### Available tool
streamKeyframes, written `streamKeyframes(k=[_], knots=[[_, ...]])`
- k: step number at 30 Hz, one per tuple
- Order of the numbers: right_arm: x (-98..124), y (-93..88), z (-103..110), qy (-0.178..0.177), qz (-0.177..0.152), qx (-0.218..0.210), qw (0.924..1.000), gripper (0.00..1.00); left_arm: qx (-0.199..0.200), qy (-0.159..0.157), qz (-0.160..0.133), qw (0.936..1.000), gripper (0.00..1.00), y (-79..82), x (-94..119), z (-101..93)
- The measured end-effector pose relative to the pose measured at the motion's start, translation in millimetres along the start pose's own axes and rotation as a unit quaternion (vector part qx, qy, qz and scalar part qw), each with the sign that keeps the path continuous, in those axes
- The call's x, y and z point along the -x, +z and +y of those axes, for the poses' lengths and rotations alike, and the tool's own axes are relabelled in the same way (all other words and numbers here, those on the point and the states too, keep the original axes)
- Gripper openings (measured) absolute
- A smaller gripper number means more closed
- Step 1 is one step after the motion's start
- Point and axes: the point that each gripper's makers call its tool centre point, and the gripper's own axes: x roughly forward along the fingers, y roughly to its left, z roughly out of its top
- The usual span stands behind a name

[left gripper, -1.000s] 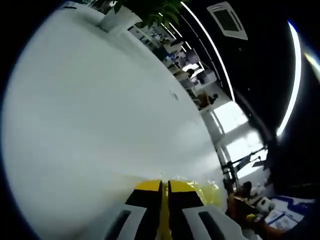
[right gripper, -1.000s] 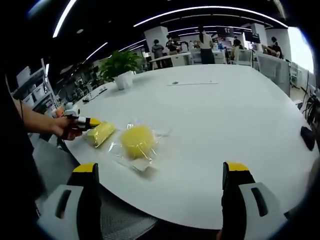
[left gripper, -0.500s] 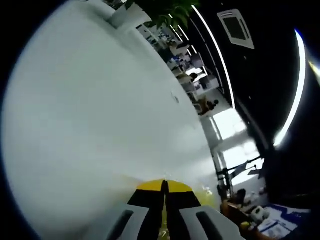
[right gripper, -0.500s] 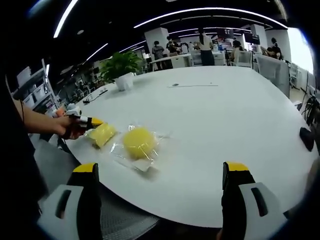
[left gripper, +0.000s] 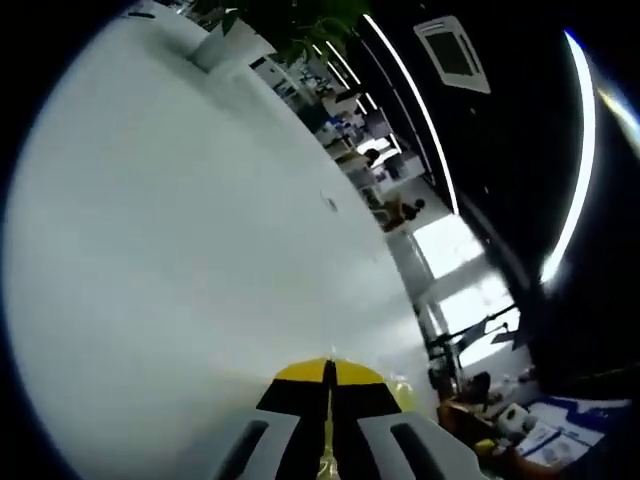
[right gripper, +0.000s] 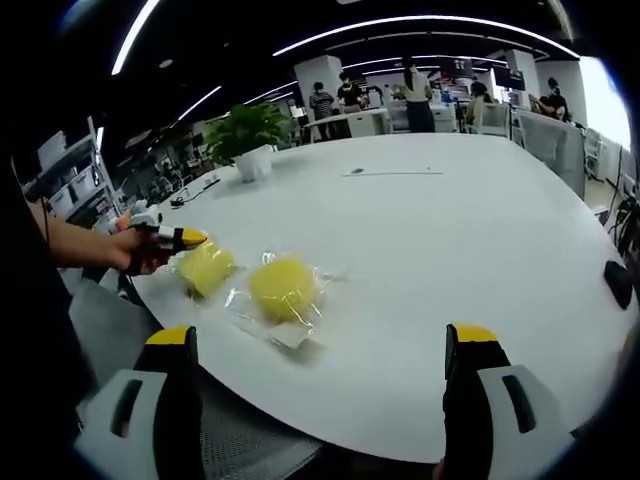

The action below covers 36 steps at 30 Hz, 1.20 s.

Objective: Compare the silicone blocks by pressing each to a similar depth, holding the contact briefly, and releasing to observe deformation and rebound differences across the visible hardness samples.

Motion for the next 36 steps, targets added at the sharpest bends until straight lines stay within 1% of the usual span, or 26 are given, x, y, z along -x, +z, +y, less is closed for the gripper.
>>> streamKeyframes(k=[1, 4, 7, 10, 12, 17, 19, 21, 23, 25, 30, 36], knots=[[-0.6, 0.4, 0.7, 0.001, 0.0, 0.001, 1.0, 0.96, -0.001, 0.0, 0.001, 1.0, 0.0, 0.1, 0.4, -2.3], [-2.9, 1.9, 3.1, 0.005, -0.003, 0.001, 1.0, 0.96, -0.021, -0.012, -0.001, 0.9997, 0.0, 2.0, 1.8, -11.2], [-3.7, 2.7, 4.6, 0.007, -0.006, 0.001, 1.0, 0.96, -0.021, -0.015, -0.001, 0.9997, 0.0, 4.1, 2.7, -12.9], [-3.4, 2.6, 6.0, 0.008, -0.008, 0.002, 0.9999, 0.96, -0.013, -0.021, -0.01, 0.9997, 0.0, 8.8, 4.8, -16.1], [-2.6, 2.7, 6.4, 0.008, -0.009, 0.001, 0.9999, 0.96, -0.017, -0.022, -0.014, 0.9995, 0.0, 11.7, 6.2, -18.3], [1.6, 3.5, 9.2, 0.007, -0.012, 0.003, 0.9999, 0.96, -0.035, -0.029, -0.021, 0.9987, 0.0, 16.3, 9.3, -29.5], [2.8, 3.2, 10.0, 0.007, -0.014, 0.003, 0.9999, 0.96, -0.05, -0.033, -0.027, 0.9978, 0.0, 20.3, 10.8, -34.5], [3.1, 2.4, 10.0, 0.007, -0.014, 0.003, 0.9999, 0.96, -0.08, -0.038, -0.024, 0.9958, 0.0, 21.8, 11.0, -37.4], [4.5, 2.3, 11.5, 0.007, -0.016, 0.004, 0.9998, 0.96, -0.078, -0.035, -0.02, 0.9961, 0.0, 22.9, 11.3, -37.8], [6.2, 3.3, 13.2, 0.007, -0.019, 0.005, 0.9998, 0.96, -0.083, -0.041, -0.022, 0.9954, 0.0, 26.2, 13.8, -42.5], [8.3, 3.0, 16.2, 0.007, -0.022, 0.005, 0.9997, 0.96, -0.089, -0.044, -0.028, 0.9947, 0.0, 33.6, 16.9, -47.8], [11.3, 2.4, 16.8, 0.009, -0.021, 0.011, 0.9997, 0.96, -0.107, -0.044, -0.028, 0.9929, 0.0, 40.0, 20.2, -52.4]])
